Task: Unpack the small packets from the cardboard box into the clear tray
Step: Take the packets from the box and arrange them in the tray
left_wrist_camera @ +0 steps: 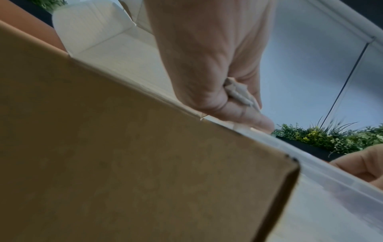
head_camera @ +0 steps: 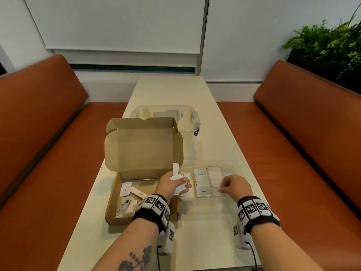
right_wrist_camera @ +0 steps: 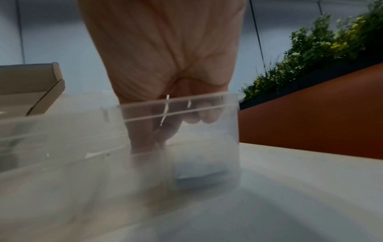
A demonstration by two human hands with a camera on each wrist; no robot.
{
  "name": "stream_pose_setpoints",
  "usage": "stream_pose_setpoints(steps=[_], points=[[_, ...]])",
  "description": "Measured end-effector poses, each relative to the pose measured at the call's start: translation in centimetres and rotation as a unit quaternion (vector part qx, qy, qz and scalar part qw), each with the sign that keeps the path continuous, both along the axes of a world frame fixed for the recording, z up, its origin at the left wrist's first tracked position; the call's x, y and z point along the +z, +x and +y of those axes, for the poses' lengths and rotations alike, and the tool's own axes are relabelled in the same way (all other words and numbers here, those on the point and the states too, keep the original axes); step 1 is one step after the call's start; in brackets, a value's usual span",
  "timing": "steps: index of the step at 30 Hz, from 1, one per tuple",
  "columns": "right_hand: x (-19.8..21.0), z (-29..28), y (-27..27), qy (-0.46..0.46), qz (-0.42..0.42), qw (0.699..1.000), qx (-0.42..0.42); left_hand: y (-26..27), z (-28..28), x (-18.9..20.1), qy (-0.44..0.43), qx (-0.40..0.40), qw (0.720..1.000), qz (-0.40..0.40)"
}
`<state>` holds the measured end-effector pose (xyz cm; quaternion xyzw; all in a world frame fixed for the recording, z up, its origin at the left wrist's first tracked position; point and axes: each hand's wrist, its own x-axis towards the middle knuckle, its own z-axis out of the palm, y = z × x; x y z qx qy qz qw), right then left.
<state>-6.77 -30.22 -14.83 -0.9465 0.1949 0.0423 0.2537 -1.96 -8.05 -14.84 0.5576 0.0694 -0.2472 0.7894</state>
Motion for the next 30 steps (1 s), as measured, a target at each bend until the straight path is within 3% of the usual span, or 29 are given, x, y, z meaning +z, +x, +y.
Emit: stream_pose_setpoints(steps=[19, 23, 26, 30], points=[[-0.8, 0.7, 0.1, -0.041, -0.006, 0.999, -0.005, -0.4, 0.1, 0.5, 0.015, -0.003, 1.000, -0.001], [0.5, 1.8, 0.3, 0.013, -0.101, 0.995, -0.008, -0.3, 0.0, 0.3, 0.018, -0.011, 1.000, -0.007], [2.2, 4.0, 0.7, 0.102, -0.167, 0.979, 0.050, -0.3, -0.2, 0.4, 0.015, -0.006, 1.000, -0.004], [3.7, 7.4, 0.7, 0.209, -0.152, 0.957, 0.132, 0.1, -0.6, 1.0, 0.067, 0.001, 0.998, -0.017]])
